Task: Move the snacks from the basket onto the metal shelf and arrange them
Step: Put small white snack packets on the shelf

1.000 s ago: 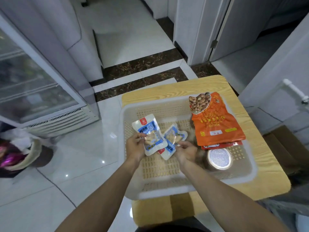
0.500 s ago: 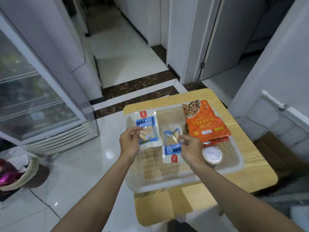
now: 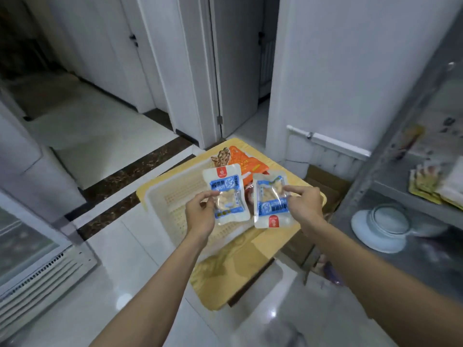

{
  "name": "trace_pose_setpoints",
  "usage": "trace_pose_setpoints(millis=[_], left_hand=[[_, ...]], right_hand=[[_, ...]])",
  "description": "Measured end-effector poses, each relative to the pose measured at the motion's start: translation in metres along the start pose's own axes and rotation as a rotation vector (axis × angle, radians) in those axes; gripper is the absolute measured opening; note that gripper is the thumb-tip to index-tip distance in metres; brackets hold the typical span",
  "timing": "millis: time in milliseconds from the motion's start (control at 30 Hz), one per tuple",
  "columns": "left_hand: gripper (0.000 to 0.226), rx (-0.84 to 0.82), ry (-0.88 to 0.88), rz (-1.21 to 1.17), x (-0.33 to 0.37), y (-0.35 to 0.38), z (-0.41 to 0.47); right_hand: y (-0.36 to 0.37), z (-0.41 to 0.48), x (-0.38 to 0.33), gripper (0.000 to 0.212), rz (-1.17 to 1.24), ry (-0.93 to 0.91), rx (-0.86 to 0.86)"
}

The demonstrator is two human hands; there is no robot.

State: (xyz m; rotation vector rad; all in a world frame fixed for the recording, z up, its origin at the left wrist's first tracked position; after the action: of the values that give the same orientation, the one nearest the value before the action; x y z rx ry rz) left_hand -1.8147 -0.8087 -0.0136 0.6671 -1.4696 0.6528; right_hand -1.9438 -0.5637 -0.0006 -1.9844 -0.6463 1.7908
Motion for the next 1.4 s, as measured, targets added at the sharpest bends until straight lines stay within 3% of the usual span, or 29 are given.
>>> trace_pose_setpoints(millis=[300,533,1000,1400], left_hand=[[0.023,-0.273,0.07,-0.075,0.047,0.119,-0.088],[0.026,-0.469,0.085,-0.111,0.076,0.244,-0.221],[0.027,-0.87,0.144,-0.259,0.166,0.486,-0.5],[0.025,-1.082,0.183,-0.447,0.243,0.699,-0.671]], right_hand=[[-0.163,-0.044,0.069,0.038,0.154,0.108,0.168],[-0.337,-0.103,0.148,0.032,0.293,0.132,0.309],[-0.661,-0.241,0.298,0.033,0.368,0.149,0.721],[-0.9,-0.247,0.368,0.033,0.284,0.055,1.018]])
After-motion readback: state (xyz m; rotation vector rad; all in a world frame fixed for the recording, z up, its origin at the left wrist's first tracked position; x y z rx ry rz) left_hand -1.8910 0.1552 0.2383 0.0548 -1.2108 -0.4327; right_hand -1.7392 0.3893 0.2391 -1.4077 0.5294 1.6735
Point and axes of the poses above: each hand's wrist, its own z-axis towards the middle knuckle, its own y-axis out of the palm, x = y × z, the point moved 7 cm from there along z, towards the middle knuckle, and after that the axes turned 9 degrees about -z, right-handed, at the moved point
